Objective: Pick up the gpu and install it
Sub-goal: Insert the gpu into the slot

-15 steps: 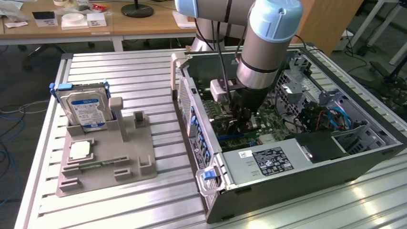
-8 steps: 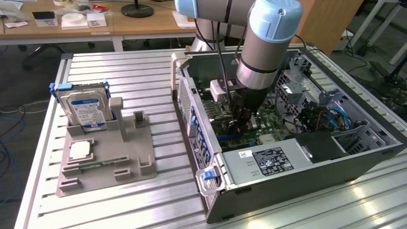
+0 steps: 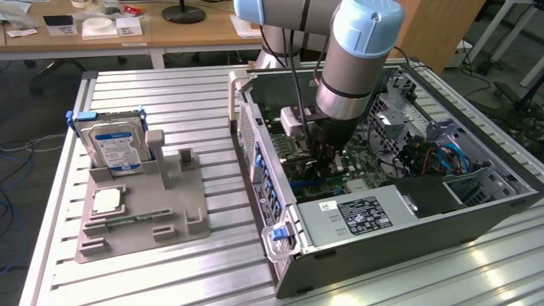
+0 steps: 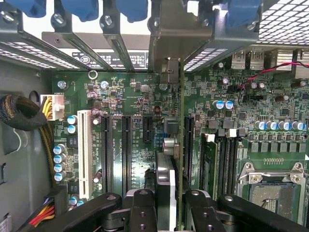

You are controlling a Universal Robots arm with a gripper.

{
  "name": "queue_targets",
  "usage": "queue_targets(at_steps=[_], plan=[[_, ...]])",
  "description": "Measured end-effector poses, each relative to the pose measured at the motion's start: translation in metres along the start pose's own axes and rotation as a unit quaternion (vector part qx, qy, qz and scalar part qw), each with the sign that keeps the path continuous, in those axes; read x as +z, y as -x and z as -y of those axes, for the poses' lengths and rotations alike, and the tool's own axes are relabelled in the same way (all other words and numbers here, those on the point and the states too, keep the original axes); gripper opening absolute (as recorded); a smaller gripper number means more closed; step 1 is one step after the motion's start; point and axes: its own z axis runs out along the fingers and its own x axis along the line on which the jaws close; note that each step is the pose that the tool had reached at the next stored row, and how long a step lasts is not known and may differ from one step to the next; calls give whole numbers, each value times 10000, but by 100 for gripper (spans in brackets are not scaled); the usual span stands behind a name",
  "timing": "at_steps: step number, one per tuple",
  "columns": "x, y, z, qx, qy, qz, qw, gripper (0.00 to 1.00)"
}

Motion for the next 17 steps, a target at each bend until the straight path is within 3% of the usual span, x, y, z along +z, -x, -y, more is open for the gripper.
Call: queue_targets(at_steps=[17], plan=[[54, 0, -22, 1, 3, -1, 10000, 28]])
